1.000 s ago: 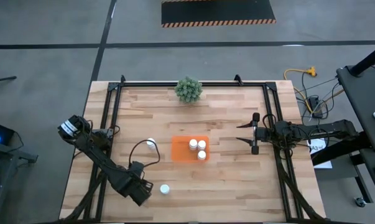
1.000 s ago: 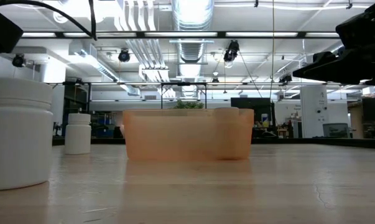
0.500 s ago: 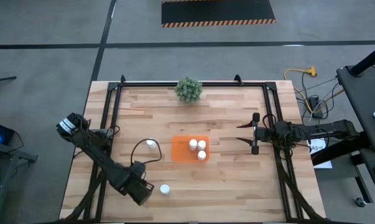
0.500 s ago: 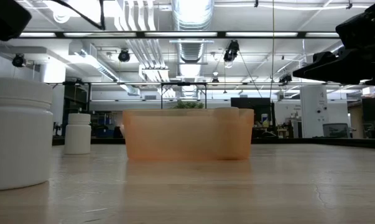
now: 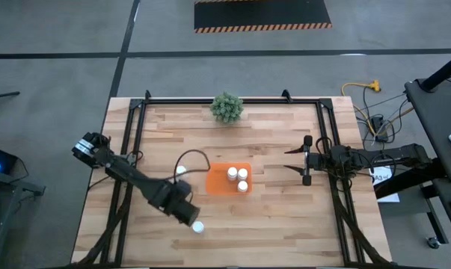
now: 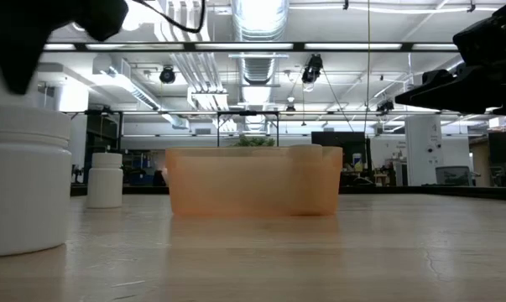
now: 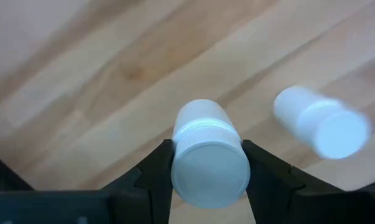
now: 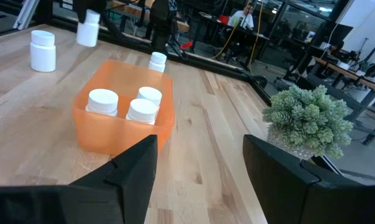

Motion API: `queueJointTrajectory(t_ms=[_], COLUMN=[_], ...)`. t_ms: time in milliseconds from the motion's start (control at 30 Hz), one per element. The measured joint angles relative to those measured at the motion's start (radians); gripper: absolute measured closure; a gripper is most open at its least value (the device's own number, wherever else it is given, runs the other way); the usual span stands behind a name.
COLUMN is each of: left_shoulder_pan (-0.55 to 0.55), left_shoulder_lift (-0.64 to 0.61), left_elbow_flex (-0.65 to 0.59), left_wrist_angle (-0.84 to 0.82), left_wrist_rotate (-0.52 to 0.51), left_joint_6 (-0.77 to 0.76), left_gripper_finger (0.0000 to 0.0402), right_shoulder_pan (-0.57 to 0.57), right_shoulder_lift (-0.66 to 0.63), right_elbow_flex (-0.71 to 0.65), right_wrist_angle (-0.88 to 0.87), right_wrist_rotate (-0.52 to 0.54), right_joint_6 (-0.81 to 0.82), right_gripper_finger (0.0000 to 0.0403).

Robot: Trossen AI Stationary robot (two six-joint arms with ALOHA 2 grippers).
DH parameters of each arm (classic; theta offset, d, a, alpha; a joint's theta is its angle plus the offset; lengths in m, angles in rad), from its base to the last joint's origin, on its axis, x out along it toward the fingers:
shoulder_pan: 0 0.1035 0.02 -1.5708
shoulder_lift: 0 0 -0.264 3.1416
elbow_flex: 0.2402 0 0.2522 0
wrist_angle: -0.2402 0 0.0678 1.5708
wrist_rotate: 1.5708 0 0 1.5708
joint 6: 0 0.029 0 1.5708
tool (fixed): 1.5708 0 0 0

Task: Pick and place pill bottles into a basket
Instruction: Put the white medicine bottle into the orange bin

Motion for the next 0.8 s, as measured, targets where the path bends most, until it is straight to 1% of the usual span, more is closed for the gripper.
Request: queueJointTrajectory(t_ms=[100, 367, 467, 567, 667, 800], left_shoulder_pan=[0.054, 0.193, 0.238, 0.277, 0.311, 0.342], left_shoulder_lift=[0.0, 0.003, 0.021, 0.062, 0.118, 0.217], left_elbow_flex=[0.052, 0.18, 0.221, 0.265, 0.317, 0.432], left_wrist_angle=[-0.037, -0.051, -0.103, -0.161, -0.173, -0.171], left_wrist_rotate=[-0.011, -0.028, -0.03, -0.034, -0.034, -0.035], left_joint_6=[0.086, 0.306, 0.391, 0.477, 0.574, 0.741], left_gripper_finger=[0.026, 0.026, 0.026, 0.026, 0.026, 0.026], right_shoulder_pan=[0.0, 0.0, 0.0, 0.0, 0.0, 0.0], right_shoulder_lift=[0.0, 0.0, 0.0, 0.0, 0.0, 0.0], right_elbow_flex=[0.0, 0.0, 0.0, 0.0, 0.0, 0.0], right_wrist_angle=[0.0, 0.0, 0.0, 0.0, 0.0, 0.0], right_wrist_rotate=[0.0, 0.0, 0.0, 0.0, 0.0, 0.0], right_joint_6=[0.0, 0.0, 0.0, 0.0, 0.0, 0.0], right_gripper_finger=[0.0177, 0.0177, 0.0177, 0.0177, 0.0177, 0.0177])
